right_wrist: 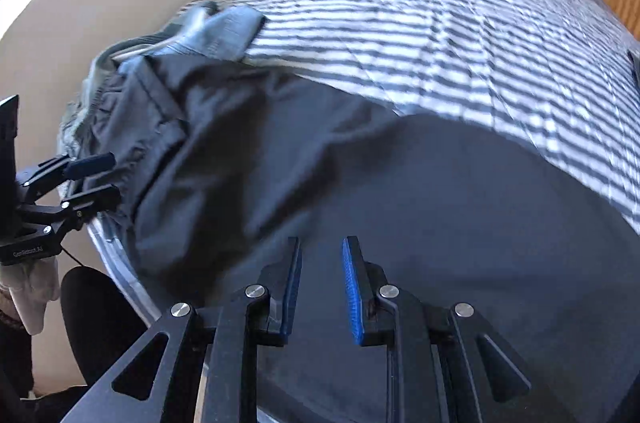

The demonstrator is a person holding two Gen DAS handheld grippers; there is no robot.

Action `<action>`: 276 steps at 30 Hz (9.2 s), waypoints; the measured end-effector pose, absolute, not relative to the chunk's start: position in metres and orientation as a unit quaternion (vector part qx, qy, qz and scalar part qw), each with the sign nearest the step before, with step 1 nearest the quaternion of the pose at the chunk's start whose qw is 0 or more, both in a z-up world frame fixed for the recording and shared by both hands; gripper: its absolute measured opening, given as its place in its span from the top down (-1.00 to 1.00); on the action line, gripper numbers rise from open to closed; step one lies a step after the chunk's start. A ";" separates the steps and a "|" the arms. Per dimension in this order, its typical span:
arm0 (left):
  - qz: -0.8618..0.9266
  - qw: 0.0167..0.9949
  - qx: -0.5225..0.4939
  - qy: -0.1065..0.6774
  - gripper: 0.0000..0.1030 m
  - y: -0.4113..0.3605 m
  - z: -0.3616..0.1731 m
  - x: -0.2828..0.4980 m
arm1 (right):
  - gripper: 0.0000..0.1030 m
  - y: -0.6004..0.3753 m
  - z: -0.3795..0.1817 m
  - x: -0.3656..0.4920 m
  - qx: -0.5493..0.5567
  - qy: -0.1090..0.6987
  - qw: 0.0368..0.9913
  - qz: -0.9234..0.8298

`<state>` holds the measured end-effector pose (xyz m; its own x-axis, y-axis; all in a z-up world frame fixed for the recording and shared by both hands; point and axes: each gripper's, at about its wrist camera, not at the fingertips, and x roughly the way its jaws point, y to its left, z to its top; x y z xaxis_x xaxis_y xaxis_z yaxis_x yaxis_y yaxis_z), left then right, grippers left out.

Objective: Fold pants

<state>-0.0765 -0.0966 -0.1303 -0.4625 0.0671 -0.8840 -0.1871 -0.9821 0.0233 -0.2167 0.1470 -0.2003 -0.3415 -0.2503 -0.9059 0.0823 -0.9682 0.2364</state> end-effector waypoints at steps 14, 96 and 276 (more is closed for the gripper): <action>0.863 0.035 -0.487 -0.134 0.40 -0.231 -0.066 -0.068 | 0.66 0.222 -0.228 -0.192 0.585 -0.035 -0.056 -0.808; 0.885 0.025 -0.459 -0.065 -0.22 -0.290 -0.081 -0.032 | 0.41 -0.140 -0.180 -0.377 0.522 -0.043 0.257 -0.812; 0.815 -0.199 -0.543 -0.049 -0.17 -0.452 -0.030 -0.053 | 0.29 0.195 -0.232 -0.183 0.593 0.066 0.014 -0.802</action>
<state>-0.0526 -0.4516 -0.0296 -0.3319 -0.2709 -0.9036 0.3767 -0.9163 0.1364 -0.1829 0.1948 -0.2324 -0.2958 0.0562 -0.9536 0.1000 -0.9910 -0.0894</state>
